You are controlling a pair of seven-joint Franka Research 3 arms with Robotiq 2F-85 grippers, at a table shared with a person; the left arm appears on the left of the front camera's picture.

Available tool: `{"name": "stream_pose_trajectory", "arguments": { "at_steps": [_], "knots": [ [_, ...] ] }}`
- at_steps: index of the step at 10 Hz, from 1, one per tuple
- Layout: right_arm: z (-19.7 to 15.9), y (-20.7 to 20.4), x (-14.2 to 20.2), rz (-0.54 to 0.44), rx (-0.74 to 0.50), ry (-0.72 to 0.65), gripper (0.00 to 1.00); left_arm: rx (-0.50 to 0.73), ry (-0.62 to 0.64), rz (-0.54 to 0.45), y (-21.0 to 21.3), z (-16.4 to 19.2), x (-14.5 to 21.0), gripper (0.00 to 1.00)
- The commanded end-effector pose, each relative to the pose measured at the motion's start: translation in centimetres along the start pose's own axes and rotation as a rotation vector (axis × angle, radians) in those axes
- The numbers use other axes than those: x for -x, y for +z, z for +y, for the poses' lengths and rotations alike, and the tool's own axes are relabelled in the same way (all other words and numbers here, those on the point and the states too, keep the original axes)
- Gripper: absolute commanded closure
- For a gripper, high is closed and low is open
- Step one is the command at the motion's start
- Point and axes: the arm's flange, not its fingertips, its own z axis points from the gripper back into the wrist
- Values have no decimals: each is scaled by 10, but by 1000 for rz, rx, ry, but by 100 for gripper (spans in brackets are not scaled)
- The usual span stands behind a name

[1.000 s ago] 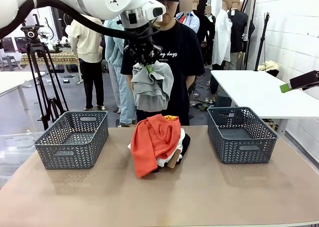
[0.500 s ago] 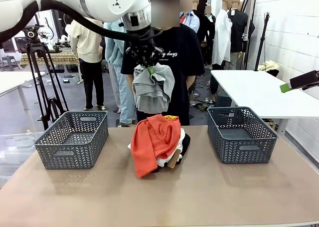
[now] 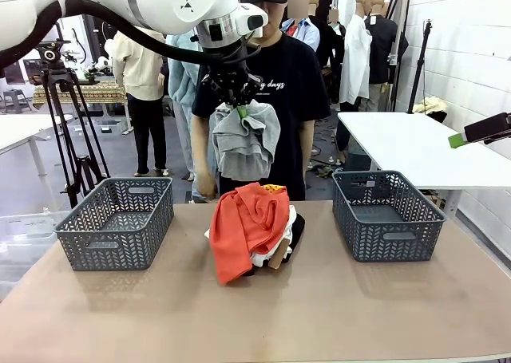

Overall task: Sort the tops and bottoms.
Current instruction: Sort the clothes according to human instructions.

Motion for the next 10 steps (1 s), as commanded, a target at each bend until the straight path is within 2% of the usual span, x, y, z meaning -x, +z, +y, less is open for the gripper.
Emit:
{"name": "stream_pose_trajectory", "arguments": {
  "at_steps": [1, 10],
  "knots": [
    [0, -1, 0, -3, -16, -3, 0, 2, 6, -7, 4, 2, -2, 100],
    [0, -1, 0, -3, -16, -3, 0, 2, 6, -7, 4, 2, -2, 100]
  ]
}}
